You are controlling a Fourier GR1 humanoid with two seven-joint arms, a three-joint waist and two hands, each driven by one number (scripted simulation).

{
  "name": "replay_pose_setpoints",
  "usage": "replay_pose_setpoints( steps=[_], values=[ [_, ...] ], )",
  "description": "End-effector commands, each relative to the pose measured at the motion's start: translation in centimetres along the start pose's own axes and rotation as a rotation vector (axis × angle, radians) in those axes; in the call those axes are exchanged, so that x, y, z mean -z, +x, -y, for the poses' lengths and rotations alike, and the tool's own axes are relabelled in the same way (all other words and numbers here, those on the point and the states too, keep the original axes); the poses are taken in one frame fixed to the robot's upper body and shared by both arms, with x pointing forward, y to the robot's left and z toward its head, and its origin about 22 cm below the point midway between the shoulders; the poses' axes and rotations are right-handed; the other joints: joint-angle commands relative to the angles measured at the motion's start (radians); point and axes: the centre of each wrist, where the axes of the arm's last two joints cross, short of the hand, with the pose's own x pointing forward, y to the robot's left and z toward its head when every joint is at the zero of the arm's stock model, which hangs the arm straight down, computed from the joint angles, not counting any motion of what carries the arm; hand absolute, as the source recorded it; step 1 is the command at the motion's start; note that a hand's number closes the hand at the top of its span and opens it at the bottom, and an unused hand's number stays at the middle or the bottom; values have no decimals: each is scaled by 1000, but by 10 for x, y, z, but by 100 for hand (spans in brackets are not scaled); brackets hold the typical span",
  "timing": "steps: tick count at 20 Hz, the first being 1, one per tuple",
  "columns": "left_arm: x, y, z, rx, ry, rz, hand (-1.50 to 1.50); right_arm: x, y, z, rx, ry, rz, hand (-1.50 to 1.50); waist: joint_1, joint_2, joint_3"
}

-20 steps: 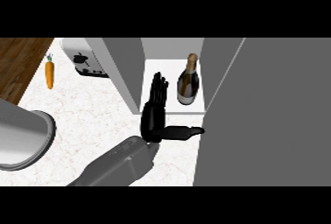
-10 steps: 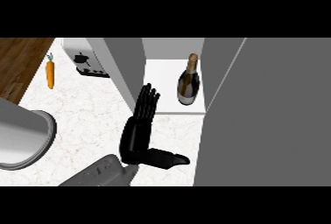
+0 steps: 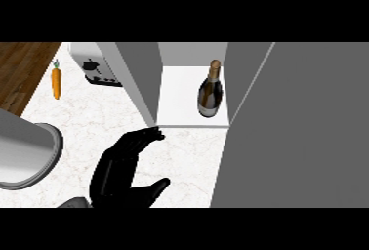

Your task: Pick up the wine, place it into the cabinet and close the cabinet

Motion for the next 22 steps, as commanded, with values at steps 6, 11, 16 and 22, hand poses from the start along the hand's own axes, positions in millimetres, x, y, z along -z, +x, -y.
replay_pose_setpoints(
  steps=[6, 11, 16, 22],
  values=[
    [-44, 45, -41, -10, 6, -12, 150, -25, 24, -30, 128, 198, 7, 150, -5, -1, -1],
    [-64, 79, -59, 17, 17, -5, 150, -1, 23, -53, 150, 304, -6, 150, 15, -3, -2],
    [-86, 92, -86, -9, 79, 14, -150, -2, 46, -85, 224, 381, 21, 150, 17, -9, -4],
    [-91, 108, -122, 13, 168, 73, -150, 27, 38, -133, 188, 482, -47, 150, 21, -10, -6]
  ],
)
